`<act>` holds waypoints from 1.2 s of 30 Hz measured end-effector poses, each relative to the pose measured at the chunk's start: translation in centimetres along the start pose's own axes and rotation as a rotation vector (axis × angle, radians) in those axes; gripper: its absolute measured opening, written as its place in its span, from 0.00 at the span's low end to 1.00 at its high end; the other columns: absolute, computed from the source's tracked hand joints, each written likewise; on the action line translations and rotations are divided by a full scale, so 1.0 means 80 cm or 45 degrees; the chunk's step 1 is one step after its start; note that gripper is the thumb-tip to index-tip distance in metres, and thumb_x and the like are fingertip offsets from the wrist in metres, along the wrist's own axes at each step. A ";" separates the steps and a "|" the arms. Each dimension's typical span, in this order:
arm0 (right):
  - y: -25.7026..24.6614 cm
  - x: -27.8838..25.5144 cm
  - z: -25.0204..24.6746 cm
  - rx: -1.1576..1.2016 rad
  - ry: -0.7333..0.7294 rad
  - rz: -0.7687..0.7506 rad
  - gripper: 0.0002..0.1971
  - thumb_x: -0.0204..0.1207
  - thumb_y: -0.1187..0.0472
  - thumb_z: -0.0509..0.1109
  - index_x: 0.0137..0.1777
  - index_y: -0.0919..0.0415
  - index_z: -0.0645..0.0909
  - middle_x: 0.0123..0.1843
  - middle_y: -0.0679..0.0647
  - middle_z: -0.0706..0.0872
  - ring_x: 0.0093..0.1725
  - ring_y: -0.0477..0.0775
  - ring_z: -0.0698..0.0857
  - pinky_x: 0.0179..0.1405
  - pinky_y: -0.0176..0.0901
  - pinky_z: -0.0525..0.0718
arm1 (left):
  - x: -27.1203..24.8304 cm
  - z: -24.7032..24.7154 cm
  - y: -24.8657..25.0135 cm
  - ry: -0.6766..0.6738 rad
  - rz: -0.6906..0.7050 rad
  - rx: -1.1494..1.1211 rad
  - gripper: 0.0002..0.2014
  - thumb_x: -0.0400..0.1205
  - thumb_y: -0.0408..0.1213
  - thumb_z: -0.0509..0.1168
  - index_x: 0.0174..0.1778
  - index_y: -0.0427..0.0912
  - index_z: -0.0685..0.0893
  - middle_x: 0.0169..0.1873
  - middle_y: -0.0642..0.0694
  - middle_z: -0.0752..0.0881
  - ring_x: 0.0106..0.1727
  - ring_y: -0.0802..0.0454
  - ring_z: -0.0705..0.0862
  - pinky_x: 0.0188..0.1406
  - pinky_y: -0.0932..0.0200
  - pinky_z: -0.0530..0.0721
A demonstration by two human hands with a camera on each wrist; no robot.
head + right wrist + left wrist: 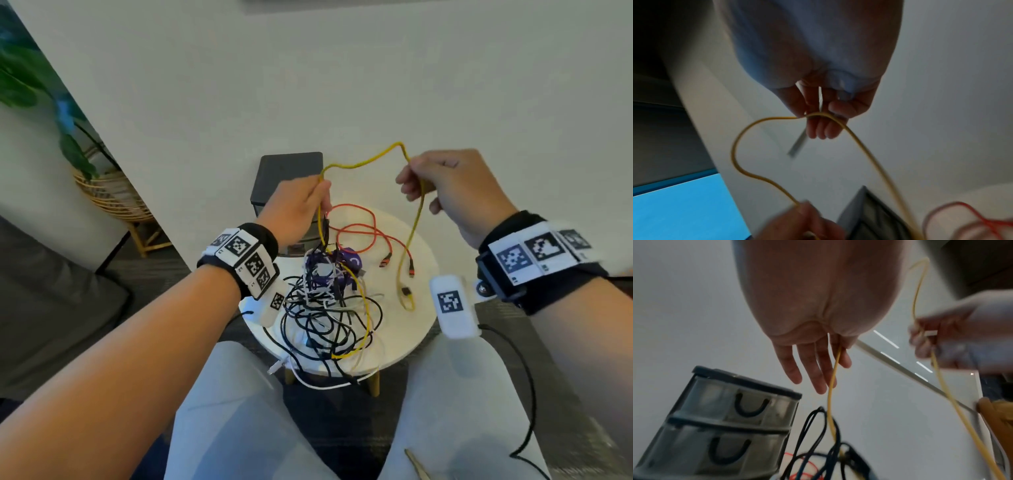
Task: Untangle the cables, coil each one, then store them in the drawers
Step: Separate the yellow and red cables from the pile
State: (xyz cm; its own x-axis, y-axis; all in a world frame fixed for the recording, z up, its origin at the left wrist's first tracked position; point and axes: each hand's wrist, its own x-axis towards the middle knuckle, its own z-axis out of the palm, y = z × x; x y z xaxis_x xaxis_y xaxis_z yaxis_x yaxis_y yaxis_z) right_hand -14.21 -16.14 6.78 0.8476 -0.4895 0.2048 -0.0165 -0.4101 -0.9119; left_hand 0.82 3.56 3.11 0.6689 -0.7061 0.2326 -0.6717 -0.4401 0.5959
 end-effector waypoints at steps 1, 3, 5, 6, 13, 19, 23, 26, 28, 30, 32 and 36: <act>0.010 -0.001 0.001 -0.037 -0.004 0.052 0.17 0.86 0.58 0.63 0.41 0.60 0.90 0.40 0.59 0.90 0.39 0.50 0.86 0.29 0.39 0.74 | 0.003 -0.005 0.004 0.050 0.000 -0.020 0.23 0.94 0.43 0.50 0.42 0.40 0.86 0.42 0.50 0.90 0.37 0.69 0.81 0.44 0.75 0.73; 0.028 -0.002 0.003 -0.130 -0.041 0.136 0.17 0.87 0.57 0.63 0.40 0.58 0.90 0.43 0.57 0.91 0.42 0.49 0.86 0.36 0.42 0.79 | 0.009 -0.011 0.008 0.148 -0.019 -0.118 0.22 0.94 0.43 0.51 0.43 0.37 0.85 0.38 0.47 0.91 0.33 0.68 0.83 0.45 0.68 0.80; 0.040 0.000 0.004 -0.234 -0.061 0.193 0.14 0.86 0.58 0.64 0.44 0.55 0.90 0.46 0.51 0.90 0.47 0.48 0.85 0.46 0.44 0.79 | 0.014 -0.019 0.015 0.216 -0.049 -0.275 0.21 0.94 0.43 0.53 0.45 0.34 0.83 0.36 0.42 0.91 0.35 0.56 0.89 0.47 0.58 0.88; 0.043 0.001 0.003 -0.286 -0.051 0.199 0.11 0.85 0.60 0.65 0.49 0.53 0.90 0.49 0.49 0.89 0.50 0.48 0.85 0.52 0.45 0.78 | 0.017 -0.023 0.019 0.247 -0.035 -0.289 0.20 0.93 0.43 0.53 0.45 0.34 0.83 0.34 0.41 0.91 0.36 0.51 0.89 0.46 0.55 0.89; -0.005 0.005 0.010 -0.331 -0.148 -0.180 0.19 0.79 0.61 0.71 0.68 0.45 0.82 0.61 0.48 0.81 0.54 0.47 0.81 0.58 0.42 0.77 | 0.035 -0.047 0.047 0.442 0.139 -0.091 0.20 0.92 0.47 0.54 0.41 0.41 0.83 0.23 0.49 0.85 0.29 0.55 0.85 0.44 0.52 0.84; -0.016 0.013 0.017 -0.644 -0.579 -0.224 0.17 0.90 0.55 0.58 0.46 0.58 0.86 0.43 0.45 0.88 0.37 0.34 0.80 0.43 0.36 0.74 | 0.034 -0.061 0.070 0.558 0.101 -0.322 0.19 0.92 0.42 0.56 0.43 0.37 0.86 0.22 0.55 0.77 0.22 0.54 0.84 0.30 0.63 0.78; -0.029 0.024 0.013 -0.267 -0.141 -0.324 0.15 0.88 0.57 0.58 0.40 0.54 0.79 0.33 0.49 0.86 0.29 0.47 0.75 0.34 0.44 0.72 | 0.029 -0.066 0.069 0.479 -0.017 -0.725 0.18 0.92 0.44 0.58 0.45 0.38 0.86 0.27 0.47 0.73 0.19 0.54 0.71 0.32 0.59 0.83; -0.068 0.023 0.007 0.079 0.083 -0.510 0.13 0.89 0.59 0.57 0.45 0.59 0.78 0.32 0.54 0.81 0.30 0.54 0.73 0.27 0.44 0.68 | 0.018 -0.053 0.072 0.304 -0.038 -0.923 0.14 0.92 0.42 0.60 0.51 0.37 0.86 0.39 0.41 0.81 0.19 0.62 0.73 0.45 0.50 0.88; -0.092 0.021 0.004 0.182 0.118 -0.656 0.12 0.90 0.61 0.55 0.48 0.63 0.76 0.34 0.58 0.79 0.29 0.55 0.73 0.27 0.48 0.69 | 0.010 -0.042 0.074 0.155 0.016 -0.945 0.13 0.92 0.40 0.60 0.59 0.35 0.84 0.51 0.33 0.85 0.20 0.64 0.76 0.53 0.47 0.87; -0.105 0.023 0.005 0.215 0.139 -0.770 0.12 0.91 0.61 0.55 0.48 0.63 0.76 0.35 0.59 0.80 0.29 0.55 0.74 0.27 0.50 0.71 | 0.004 -0.028 0.074 -0.001 0.086 -0.935 0.13 0.91 0.41 0.61 0.66 0.37 0.82 0.63 0.34 0.86 0.25 0.69 0.80 0.62 0.44 0.85; -0.112 0.026 0.007 0.255 0.165 -0.826 0.12 0.91 0.61 0.54 0.49 0.64 0.76 0.36 0.60 0.81 0.31 0.55 0.76 0.29 0.50 0.73 | 0.000 -0.007 0.073 -0.158 0.102 -0.913 0.16 0.86 0.45 0.67 0.69 0.45 0.82 0.66 0.42 0.87 0.38 0.69 0.85 0.61 0.48 0.85; -0.122 0.031 0.003 0.439 0.287 -0.909 0.14 0.90 0.64 0.54 0.46 0.63 0.78 0.37 0.60 0.83 0.34 0.57 0.80 0.35 0.48 0.76 | -0.007 0.043 0.063 -0.364 0.085 -0.665 0.13 0.84 0.43 0.72 0.63 0.44 0.89 0.60 0.53 0.90 0.49 0.44 0.87 0.46 0.50 0.87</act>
State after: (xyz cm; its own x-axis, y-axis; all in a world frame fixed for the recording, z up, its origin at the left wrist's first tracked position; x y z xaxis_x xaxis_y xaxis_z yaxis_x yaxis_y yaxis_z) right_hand -11.82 -13.13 16.12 0.4647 -0.3581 0.8098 0.6809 -0.4402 -0.5854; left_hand -4.03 -0.18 3.38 0.4697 -0.8760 0.1096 -0.4154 -0.1098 0.9030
